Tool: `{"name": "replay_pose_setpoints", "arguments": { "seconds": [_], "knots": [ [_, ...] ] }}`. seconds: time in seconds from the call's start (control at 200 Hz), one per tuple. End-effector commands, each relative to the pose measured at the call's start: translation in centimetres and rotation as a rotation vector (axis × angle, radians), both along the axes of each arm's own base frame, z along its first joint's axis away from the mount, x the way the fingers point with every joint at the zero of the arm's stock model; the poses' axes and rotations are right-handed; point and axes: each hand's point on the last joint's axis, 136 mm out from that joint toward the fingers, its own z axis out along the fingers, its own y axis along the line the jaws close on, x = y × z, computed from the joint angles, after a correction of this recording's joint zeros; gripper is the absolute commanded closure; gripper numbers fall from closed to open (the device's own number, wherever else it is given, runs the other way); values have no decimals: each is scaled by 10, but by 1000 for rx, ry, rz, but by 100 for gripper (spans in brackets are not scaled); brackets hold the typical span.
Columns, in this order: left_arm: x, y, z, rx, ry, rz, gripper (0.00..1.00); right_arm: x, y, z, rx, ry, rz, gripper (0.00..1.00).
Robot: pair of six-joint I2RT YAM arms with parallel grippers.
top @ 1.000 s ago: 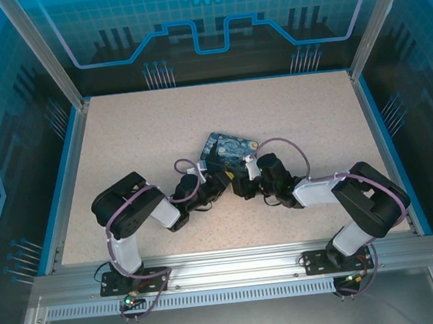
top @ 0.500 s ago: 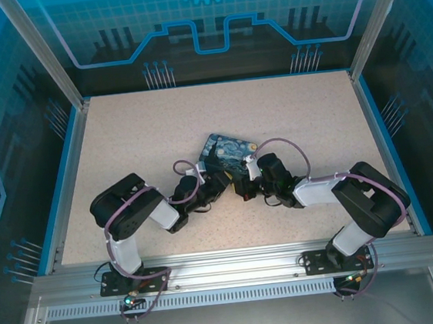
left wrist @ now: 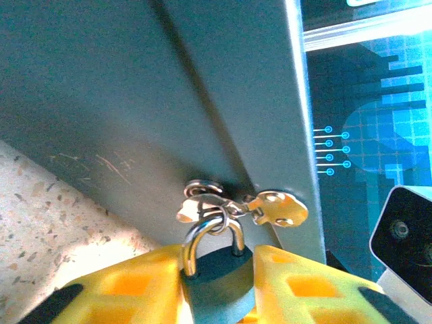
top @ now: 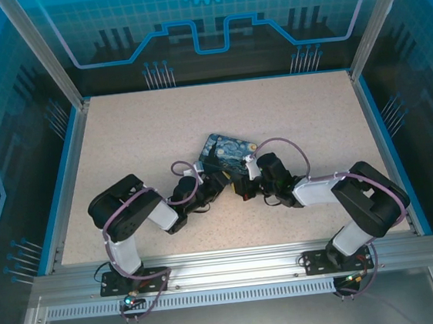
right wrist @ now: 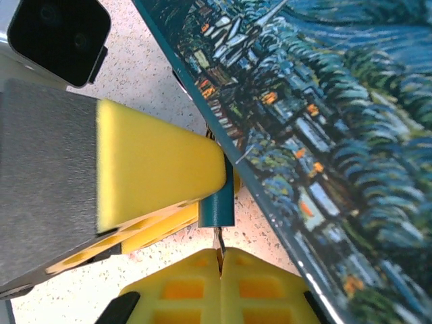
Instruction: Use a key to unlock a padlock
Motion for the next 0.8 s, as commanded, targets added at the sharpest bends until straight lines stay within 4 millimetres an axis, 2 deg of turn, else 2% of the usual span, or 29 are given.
{"name": "replay_pose_setpoints", "arguments": {
  "seconds": [0.0, 0.205, 0.465, 0.605, 0.795],
  "knots": [
    [3, -4, 19, -30, -63, -5, 74, 4, 8, 9, 37, 3, 20, 95],
    [3, -5, 23, -38, -72, -7, 89, 3, 10, 8, 46, 17, 31, 90],
    [2, -3, 23, -33, -76, -1, 96, 2, 7, 9, 45, 9, 25, 80],
    [2, -3, 25, -23, -80, -6, 100, 1, -1, 9, 35, -6, 9, 73],
    [3, -4, 25, -23, -72, -6, 100, -1, -19, 8, -39, -35, -18, 60]
  ]
}}
